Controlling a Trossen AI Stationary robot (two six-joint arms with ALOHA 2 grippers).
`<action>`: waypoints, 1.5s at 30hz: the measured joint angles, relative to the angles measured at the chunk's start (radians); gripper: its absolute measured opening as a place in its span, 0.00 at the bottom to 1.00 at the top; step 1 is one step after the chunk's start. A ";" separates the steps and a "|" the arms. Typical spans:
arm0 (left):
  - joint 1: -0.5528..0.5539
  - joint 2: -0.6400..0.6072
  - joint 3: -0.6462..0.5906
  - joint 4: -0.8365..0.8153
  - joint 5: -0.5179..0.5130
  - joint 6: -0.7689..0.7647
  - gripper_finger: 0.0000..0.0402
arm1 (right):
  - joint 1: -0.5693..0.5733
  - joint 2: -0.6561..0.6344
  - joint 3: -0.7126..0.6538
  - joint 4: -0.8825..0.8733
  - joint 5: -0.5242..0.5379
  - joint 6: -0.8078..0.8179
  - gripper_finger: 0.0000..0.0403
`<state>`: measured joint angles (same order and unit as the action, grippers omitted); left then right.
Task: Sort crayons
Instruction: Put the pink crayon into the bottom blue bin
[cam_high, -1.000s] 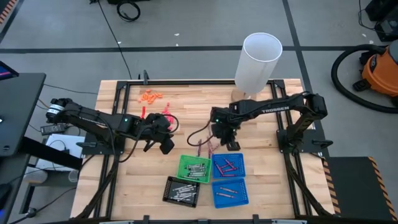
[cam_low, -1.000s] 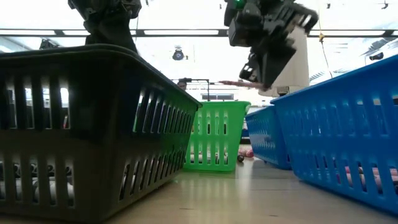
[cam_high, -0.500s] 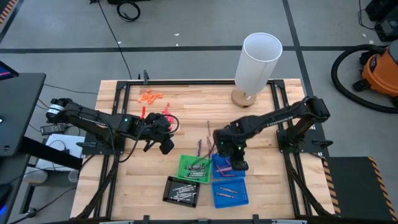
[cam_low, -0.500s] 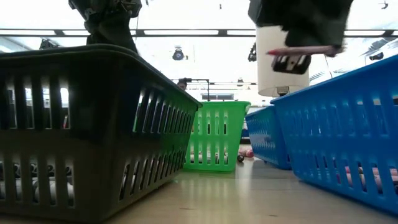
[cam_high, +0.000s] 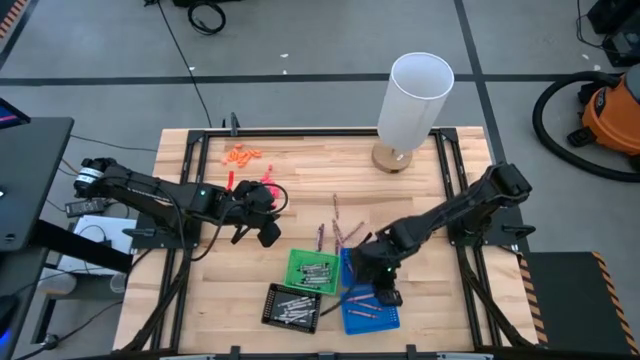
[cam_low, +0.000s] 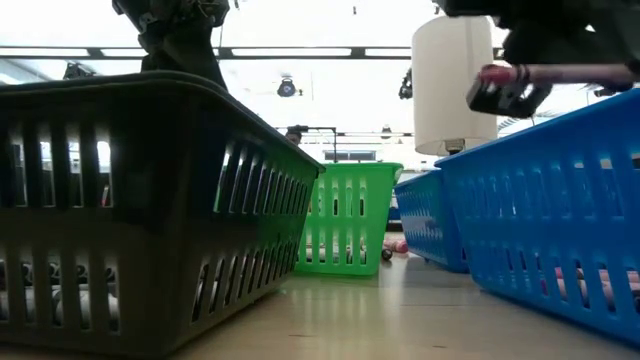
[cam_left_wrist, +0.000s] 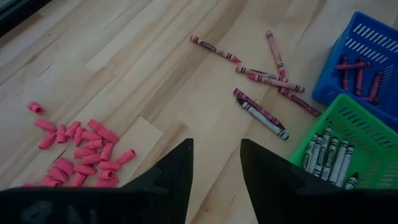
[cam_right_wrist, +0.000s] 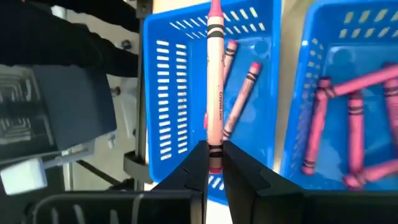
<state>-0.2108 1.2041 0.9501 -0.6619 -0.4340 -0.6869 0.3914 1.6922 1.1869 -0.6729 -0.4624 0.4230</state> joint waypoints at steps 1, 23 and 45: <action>0.000 0.000 0.000 0.001 0.000 0.000 0.35 | 0.007 0.002 -0.009 0.009 0.005 0.019 0.11; 0.000 0.000 0.000 0.088 0.000 0.128 0.35 | 0.018 -0.007 -0.061 0.112 -0.033 0.367 0.24; 0.333 0.000 0.000 0.556 0.126 0.564 0.35 | -0.234 -0.273 -0.061 0.293 0.372 -0.017 0.20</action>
<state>0.1225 1.2041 0.9501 -0.1059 -0.3083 -0.1227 0.1571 1.4191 1.1255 -0.3794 -0.0901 0.4057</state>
